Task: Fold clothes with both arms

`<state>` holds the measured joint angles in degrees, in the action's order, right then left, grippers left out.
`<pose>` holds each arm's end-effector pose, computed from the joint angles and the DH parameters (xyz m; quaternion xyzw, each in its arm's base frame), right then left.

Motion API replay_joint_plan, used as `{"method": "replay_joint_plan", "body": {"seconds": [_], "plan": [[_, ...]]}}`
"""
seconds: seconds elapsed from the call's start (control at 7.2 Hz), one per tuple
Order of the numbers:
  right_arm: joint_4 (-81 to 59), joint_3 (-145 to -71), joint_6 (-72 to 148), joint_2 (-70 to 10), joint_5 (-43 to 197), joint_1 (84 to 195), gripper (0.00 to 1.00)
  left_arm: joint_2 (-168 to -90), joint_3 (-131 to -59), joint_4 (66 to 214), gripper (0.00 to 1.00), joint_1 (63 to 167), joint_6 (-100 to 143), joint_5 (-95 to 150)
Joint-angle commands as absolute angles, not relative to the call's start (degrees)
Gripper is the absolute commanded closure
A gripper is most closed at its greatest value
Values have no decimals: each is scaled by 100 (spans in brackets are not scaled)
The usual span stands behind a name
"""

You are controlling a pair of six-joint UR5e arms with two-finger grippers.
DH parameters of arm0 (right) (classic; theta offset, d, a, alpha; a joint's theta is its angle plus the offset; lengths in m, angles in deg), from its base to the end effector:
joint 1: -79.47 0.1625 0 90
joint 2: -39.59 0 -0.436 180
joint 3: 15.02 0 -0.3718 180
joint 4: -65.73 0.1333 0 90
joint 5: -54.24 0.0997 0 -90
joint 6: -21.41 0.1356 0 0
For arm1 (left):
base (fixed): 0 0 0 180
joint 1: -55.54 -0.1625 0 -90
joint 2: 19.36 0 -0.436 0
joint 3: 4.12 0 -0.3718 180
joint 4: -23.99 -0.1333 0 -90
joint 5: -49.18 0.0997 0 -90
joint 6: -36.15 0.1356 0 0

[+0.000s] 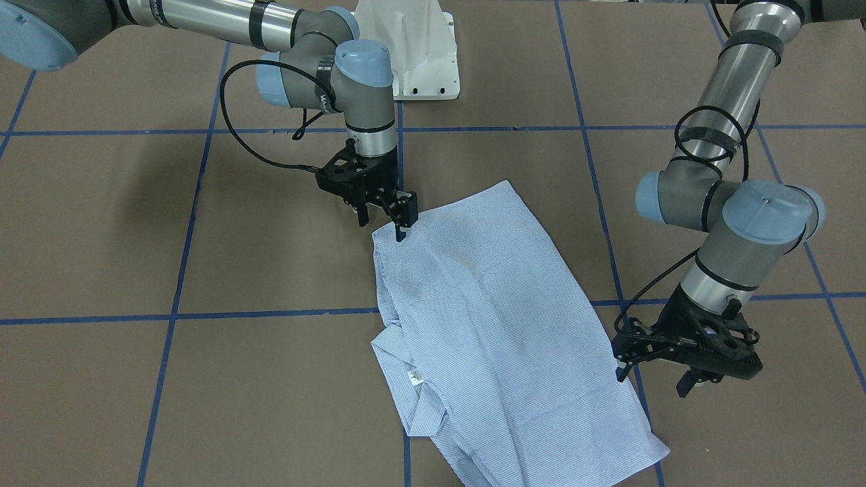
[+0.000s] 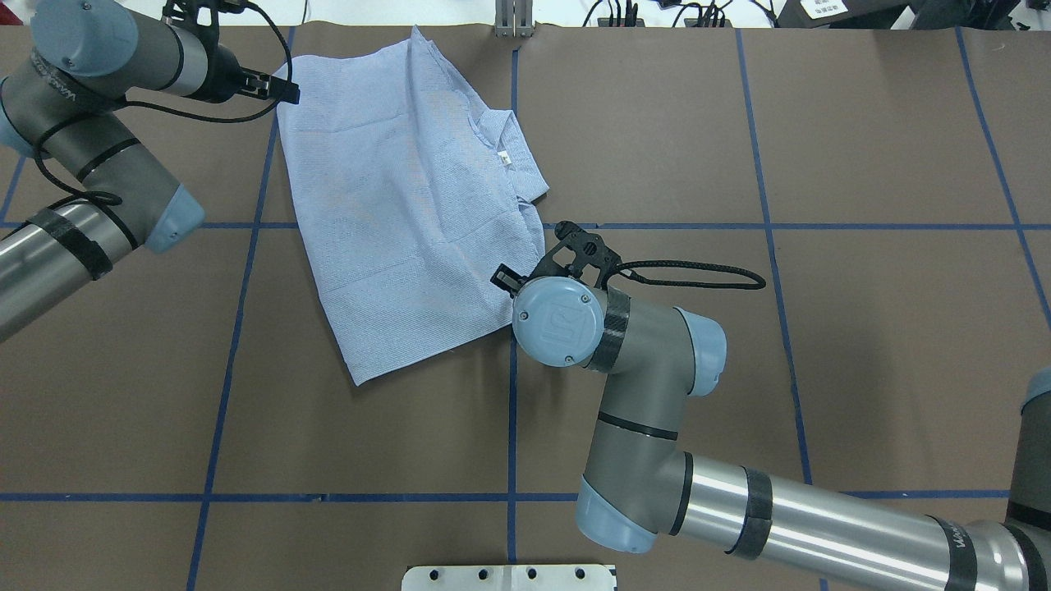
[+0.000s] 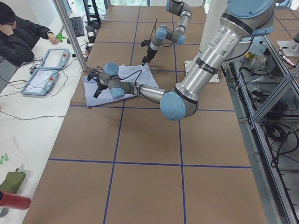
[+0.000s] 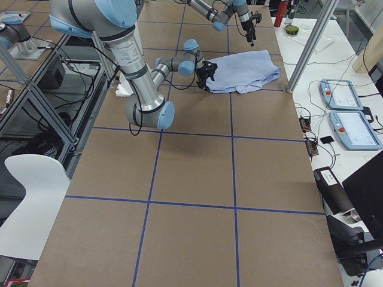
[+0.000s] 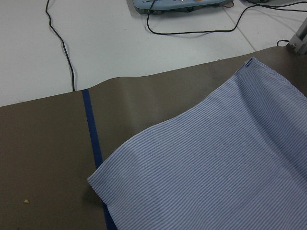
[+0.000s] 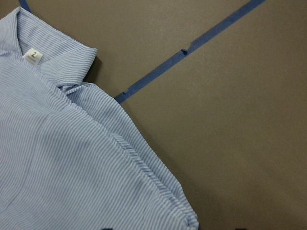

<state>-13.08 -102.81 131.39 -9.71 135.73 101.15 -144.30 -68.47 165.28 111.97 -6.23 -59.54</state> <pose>-0.6329 -0.4167 0.2724 0.0735 -0.4179 0.3509 0.8347 0.3551 -0.6974 0.4361 0.3059 0.4169 0.0164 0.8558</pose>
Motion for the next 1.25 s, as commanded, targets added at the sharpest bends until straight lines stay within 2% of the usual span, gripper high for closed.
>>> {"method": "replay_joint_plan", "body": {"seconds": [0.0,0.28,0.69,1.11], "plan": [[-1293,-10151,13154,-928,13519,10109,14,-14381,-6880,16532,0,11196,-630,-5954],[-1293,-9880,13154,-745,13387,10091,15,-14372,-6889,16532,0,11196,-630,-5954],[-1293,-9799,13154,-681,13378,10039,25,-14372,-6889,16532,0,11196,-622,-5954],[-1302,-9755,13145,-681,13211,9968,28,-14363,-6889,16532,0,11196,-613,-5954]]}}
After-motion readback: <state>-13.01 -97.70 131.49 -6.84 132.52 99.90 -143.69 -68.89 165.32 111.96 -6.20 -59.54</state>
